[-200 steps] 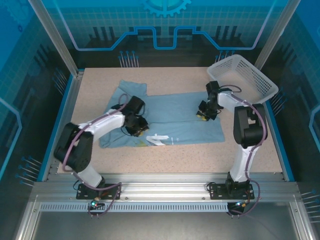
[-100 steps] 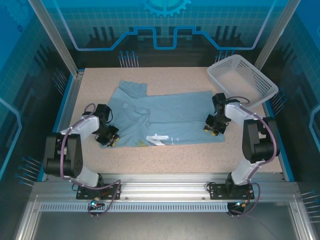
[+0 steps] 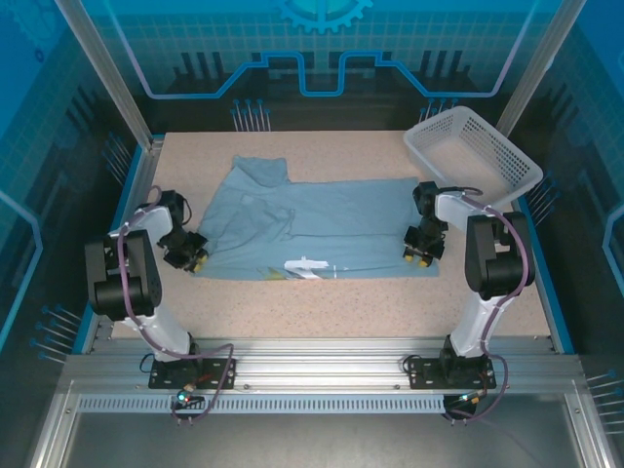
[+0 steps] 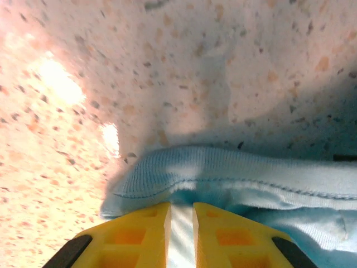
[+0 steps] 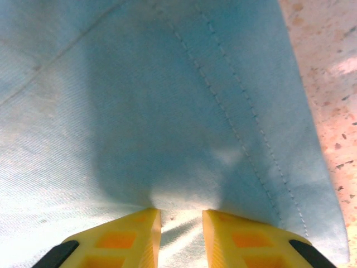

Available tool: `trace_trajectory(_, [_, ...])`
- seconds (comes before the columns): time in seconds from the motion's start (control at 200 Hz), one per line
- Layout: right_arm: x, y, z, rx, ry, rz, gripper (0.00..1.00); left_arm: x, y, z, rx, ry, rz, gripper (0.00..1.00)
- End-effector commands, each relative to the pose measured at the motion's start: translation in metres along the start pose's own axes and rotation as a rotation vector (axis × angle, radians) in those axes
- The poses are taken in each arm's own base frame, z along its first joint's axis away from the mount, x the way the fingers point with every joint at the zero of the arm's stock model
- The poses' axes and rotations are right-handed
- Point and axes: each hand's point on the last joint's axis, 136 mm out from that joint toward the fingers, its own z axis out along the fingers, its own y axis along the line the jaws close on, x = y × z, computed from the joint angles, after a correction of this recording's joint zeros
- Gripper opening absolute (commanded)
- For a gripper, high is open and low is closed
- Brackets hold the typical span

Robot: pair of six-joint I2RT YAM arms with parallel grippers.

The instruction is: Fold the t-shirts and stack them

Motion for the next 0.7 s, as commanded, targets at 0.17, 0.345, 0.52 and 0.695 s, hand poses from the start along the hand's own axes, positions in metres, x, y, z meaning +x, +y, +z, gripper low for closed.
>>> trace_trajectory(0.17, [-0.001,-0.025,0.011,0.123,0.006,-0.017,0.29,-0.024,0.021,-0.003,-0.086,-0.036,0.031,0.2])
trace_trajectory(0.345, [-0.008,-0.016,-0.012,0.075,-0.06,-0.041,0.31,-0.01,0.021,-0.035,-0.027,-0.081,0.016,0.33])
trace_trajectory(0.52, [-0.005,-0.011,-0.041,0.012,-0.13,-0.053,0.37,0.042,0.038,-0.037,0.048,0.005,-0.146,0.43])
trace_trajectory(0.695, [0.004,-0.003,-0.042,-0.058,-0.113,-0.054,0.39,0.049,0.031,-0.019,0.103,0.058,-0.311,0.44])
